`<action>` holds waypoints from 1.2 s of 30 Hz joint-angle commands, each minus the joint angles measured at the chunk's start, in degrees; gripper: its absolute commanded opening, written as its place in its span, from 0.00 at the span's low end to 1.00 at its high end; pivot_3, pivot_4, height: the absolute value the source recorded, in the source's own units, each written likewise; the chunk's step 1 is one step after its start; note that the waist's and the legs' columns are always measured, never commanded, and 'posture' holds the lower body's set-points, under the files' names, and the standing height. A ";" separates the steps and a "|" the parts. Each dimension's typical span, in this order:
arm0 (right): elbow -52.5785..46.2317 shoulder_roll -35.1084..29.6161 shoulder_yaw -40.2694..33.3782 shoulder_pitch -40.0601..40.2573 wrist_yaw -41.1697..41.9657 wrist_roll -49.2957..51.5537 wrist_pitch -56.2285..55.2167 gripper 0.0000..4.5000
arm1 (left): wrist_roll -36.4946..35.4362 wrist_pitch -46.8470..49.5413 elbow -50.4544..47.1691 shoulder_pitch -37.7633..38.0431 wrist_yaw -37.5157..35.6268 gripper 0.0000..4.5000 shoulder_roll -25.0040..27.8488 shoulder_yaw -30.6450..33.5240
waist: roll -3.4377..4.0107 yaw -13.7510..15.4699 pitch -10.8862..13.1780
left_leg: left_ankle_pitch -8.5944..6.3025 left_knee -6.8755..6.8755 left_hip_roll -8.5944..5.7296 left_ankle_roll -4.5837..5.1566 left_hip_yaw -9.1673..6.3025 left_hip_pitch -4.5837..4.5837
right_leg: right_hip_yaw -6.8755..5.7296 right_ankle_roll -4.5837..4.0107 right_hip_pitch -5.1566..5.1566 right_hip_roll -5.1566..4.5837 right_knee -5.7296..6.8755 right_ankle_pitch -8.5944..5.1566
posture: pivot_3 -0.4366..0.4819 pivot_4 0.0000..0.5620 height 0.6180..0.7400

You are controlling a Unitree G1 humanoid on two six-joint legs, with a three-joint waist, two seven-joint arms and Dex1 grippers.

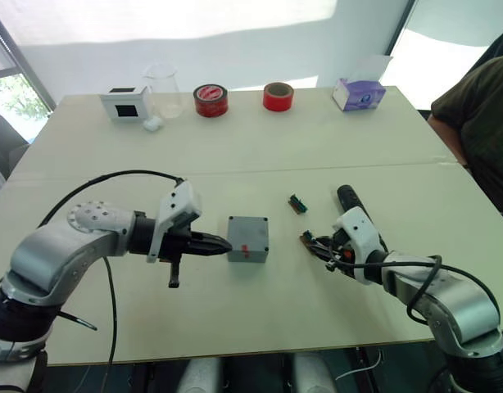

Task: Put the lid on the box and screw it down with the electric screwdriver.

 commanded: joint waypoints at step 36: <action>0.99 -6.23 -0.88 -0.91 4.90 -2.78 -5.91 0.62 | 1.16 -3.28 -0.59 0.98 1.20 0.00 -0.62 0.19 | 0.00 0.01 0.00 | 0.00 0.01 0.00 0.00 0.00 0.00 | 0.00 0.01 0.01 0.02 0.01 0.01 | 0.48 0.27 1.00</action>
